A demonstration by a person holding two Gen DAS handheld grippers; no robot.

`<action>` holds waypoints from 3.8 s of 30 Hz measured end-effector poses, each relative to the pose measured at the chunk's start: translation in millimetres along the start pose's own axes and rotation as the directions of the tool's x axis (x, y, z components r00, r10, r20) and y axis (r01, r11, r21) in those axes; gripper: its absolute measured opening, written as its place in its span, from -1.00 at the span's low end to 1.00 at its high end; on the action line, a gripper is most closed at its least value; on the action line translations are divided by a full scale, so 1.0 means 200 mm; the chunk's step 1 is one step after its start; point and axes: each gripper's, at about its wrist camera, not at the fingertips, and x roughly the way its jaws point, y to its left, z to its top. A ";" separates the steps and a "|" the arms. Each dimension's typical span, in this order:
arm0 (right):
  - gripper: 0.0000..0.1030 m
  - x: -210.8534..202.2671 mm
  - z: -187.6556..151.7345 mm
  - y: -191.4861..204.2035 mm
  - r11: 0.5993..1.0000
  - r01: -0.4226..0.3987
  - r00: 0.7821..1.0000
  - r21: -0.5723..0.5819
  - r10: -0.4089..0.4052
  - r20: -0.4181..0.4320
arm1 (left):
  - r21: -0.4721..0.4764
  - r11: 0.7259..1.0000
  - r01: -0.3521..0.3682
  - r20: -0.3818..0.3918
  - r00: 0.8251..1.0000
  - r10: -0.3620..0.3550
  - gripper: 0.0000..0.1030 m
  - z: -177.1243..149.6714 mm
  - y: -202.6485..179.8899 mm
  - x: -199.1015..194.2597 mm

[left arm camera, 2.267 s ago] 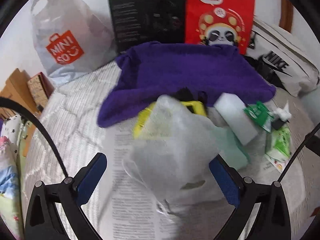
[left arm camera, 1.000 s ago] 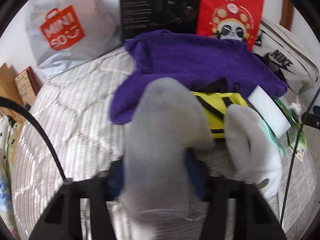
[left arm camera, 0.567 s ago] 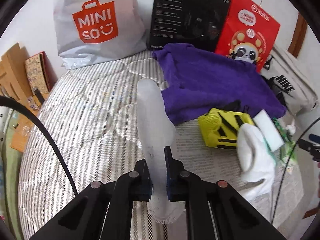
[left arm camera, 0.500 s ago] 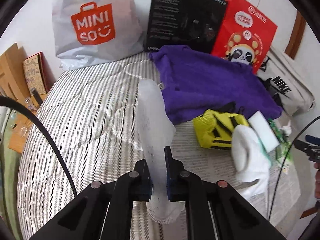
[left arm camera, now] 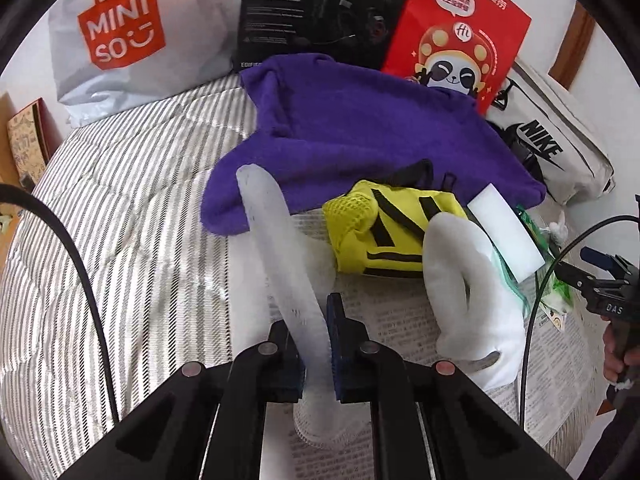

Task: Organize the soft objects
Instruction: 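Lift the mesh bag with the left tool while the right tool grasps the white tissue, then carry mesh bag and tissue onto the purple towel and open both tools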

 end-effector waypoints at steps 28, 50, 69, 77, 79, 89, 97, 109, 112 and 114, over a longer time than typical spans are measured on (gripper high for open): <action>-0.20 0.14 0.13 -0.14 0.990 -0.117 0.992 0.083 0.113 0.048 | 0.018 1.000 0.008 -0.007 1.000 -0.008 -0.81 0.01 -0.01 0.00; -0.45 -0.17 0.17 -0.07 0.980 -0.184 0.978 0.077 0.175 0.110 | -0.010 0.999 0.042 0.071 0.997 -0.041 -0.81 0.09 0.05 -0.29; -0.45 -0.16 0.59 0.09 0.971 -0.238 0.958 0.017 0.232 0.167 | 0.071 0.996 0.048 0.122 0.991 -0.056 -0.81 0.55 -0.03 -0.29; -0.45 -0.01 0.78 0.09 0.970 -0.243 0.958 0.021 0.237 0.161 | 0.081 0.994 0.070 0.105 0.991 -0.079 -0.81 0.76 -0.08 -0.14; -0.45 0.04 0.82 0.07 0.968 -0.248 0.959 0.027 0.241 0.151 | 0.072 0.994 0.084 0.095 0.991 -0.090 -0.81 0.80 -0.08 -0.09; -0.45 0.42 1.01 0.08 0.970 -0.240 0.970 0.040 0.238 0.040 | 0.093 0.991 0.092 0.041 0.995 -0.096 -0.81 0.97 -0.14 0.16; -0.45 0.65 1.01 0.10 0.973 -0.227 0.972 0.040 0.229 -0.052 | 0.083 0.989 0.122 0.018 0.992 -0.124 -0.81 1.01 -0.15 0.29; 0.32 0.60 1.02 0.08 0.975 -0.220 0.974 0.012 0.220 -0.061 | 0.073 0.994 0.079 -0.042 0.996 -0.076 -0.81 1.03 -0.19 0.52; 0.55 0.54 1.03 0.07 0.977 -0.212 0.976 0.007 0.213 -0.040 | 0.057 0.998 0.039 -0.052 0.998 -0.036 -0.81 1.02 -0.16 0.57; 0.57 0.51 1.04 0.07 0.977 -0.214 0.976 0.003 0.214 -0.024 | 0.046 0.999 0.022 -0.064 0.998 -0.019 -0.81 1.01 -0.14 0.60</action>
